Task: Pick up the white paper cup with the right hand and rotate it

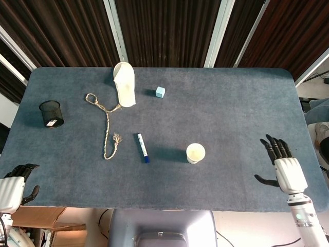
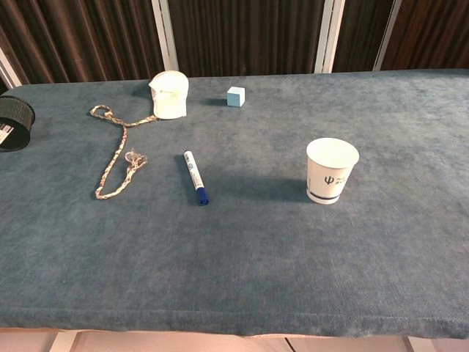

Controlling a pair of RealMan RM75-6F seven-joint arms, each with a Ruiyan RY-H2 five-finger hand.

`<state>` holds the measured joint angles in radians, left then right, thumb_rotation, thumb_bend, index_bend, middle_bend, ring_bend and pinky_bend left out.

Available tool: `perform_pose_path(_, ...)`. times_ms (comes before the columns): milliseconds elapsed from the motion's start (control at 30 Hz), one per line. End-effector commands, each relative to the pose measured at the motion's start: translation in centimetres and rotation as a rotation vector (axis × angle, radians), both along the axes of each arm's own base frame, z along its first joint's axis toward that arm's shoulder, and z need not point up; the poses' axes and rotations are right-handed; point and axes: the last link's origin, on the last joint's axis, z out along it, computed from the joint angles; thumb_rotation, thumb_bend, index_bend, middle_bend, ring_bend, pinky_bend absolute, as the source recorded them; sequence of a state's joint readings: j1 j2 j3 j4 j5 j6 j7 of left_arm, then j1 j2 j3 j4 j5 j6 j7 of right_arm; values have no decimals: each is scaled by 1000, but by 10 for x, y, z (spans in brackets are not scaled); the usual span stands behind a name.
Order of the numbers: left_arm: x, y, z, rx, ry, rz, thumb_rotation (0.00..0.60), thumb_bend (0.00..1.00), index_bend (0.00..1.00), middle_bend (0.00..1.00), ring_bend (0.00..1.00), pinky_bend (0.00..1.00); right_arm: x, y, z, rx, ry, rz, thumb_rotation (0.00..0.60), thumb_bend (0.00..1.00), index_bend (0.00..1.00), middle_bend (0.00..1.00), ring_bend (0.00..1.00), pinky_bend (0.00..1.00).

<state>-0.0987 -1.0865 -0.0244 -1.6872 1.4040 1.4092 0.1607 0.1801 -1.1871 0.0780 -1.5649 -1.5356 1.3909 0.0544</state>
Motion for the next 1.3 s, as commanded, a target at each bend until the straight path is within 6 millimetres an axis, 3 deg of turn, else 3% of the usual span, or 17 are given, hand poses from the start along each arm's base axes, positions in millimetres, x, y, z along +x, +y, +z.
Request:
perform_pose_path(33,0,0,0,-3,-2,-3,600,352,256,224,201,388,17,-23,-20,123,-70,83,600,71,121,72,0,54)
perform_pose_path(300,0,-1,1,-8,-11,-7,600,352,264,224,201,388,48,-47,-56,242,-123,177,600,71,126,132,30,126)
perform_pose_path(700,1,-1,2,-10,-18,-10,600,352,265,225,201,388,73,-77,-88,286,-136,161,600,72,158,185,108,193)
perform_pose_path(1133,0,-2,5,0,-27,-10,600,353,271,224,200,388,82,-104,-121,321,-202,97,600,73,227,253,177,268)
perform_pose_path(1300,1,-2,5,2,-29,-11,600,352,273,224,201,388,83,-109,-128,315,-223,97,600,109,282,289,267,357)
